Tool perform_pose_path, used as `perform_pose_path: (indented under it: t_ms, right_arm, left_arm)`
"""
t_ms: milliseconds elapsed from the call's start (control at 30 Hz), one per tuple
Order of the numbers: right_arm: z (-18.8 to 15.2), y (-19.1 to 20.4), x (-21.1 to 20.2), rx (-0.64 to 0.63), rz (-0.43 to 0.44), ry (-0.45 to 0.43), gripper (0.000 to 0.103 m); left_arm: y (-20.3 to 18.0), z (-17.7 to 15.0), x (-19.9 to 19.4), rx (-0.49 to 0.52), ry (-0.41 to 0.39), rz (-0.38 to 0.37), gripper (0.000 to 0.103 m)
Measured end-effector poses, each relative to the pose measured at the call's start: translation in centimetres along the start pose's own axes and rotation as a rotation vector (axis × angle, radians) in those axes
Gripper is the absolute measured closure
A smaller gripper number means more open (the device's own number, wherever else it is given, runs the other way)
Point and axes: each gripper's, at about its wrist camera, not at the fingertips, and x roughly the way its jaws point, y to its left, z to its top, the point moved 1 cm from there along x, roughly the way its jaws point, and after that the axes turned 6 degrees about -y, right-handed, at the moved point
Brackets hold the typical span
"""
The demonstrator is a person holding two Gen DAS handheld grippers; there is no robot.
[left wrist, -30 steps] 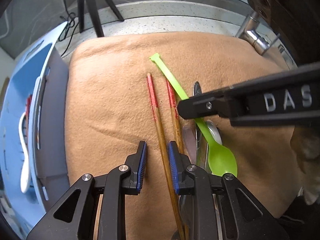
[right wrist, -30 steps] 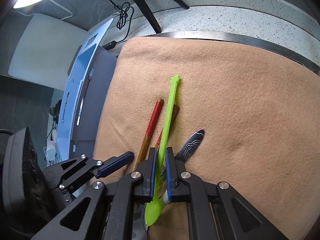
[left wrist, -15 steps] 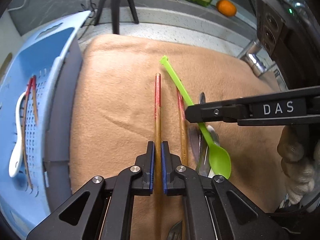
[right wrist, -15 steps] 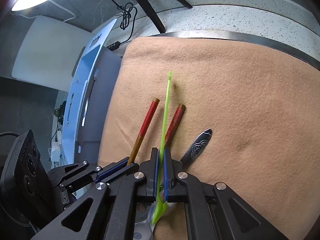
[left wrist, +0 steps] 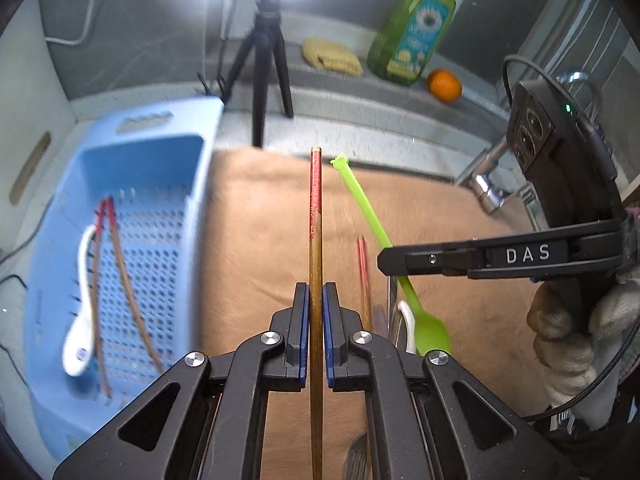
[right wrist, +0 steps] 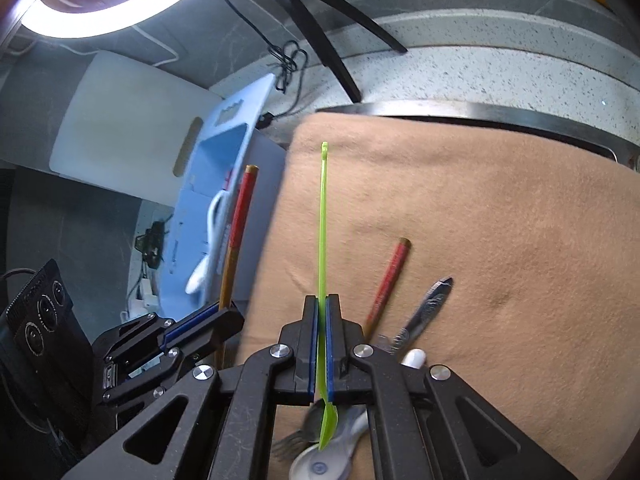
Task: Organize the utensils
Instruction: 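Carry the green spoon with the right tool while the left tool carries the chopstick to the basket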
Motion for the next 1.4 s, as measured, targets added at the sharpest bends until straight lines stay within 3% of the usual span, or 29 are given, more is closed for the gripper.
perform_pose_path:
  t_ms: [267, 600, 1133, 1300, 1400]
  right_arm:
    - [1.2, 5.9, 0.3, -0.042, 0.062, -0.039, 0.1]
    - [1.6, 12.0, 5.9, -0.055, 0.085, -0.007, 0.1]
    - [2.6, 13.0, 9.7, -0.055, 0.015, -0.014, 0.097]
    - [2.8, 13.0, 9.7, -0.072, 0.002, -0.017, 0.096]
    - [2.8, 13.1, 9.4, -0.095, -0.008, -0.028, 0.093]
  left_arm:
    - [5.0, 1.3, -3.4, -0.047, -0.067, 0.045, 0.098]
    - [10.9, 1.7, -3.9, -0.101, -0.067, 0.073, 0.098]
    - [14.6, 1.9, -2.3, -0.117, -0.045, 0.1, 0.097]
    - [15.0, 1.8, -2.7, -0.122, -0.048, 0.127, 0.087]
    - [15.0, 1.7, -3.1, -0.117, -0.056, 0.141, 0.087]
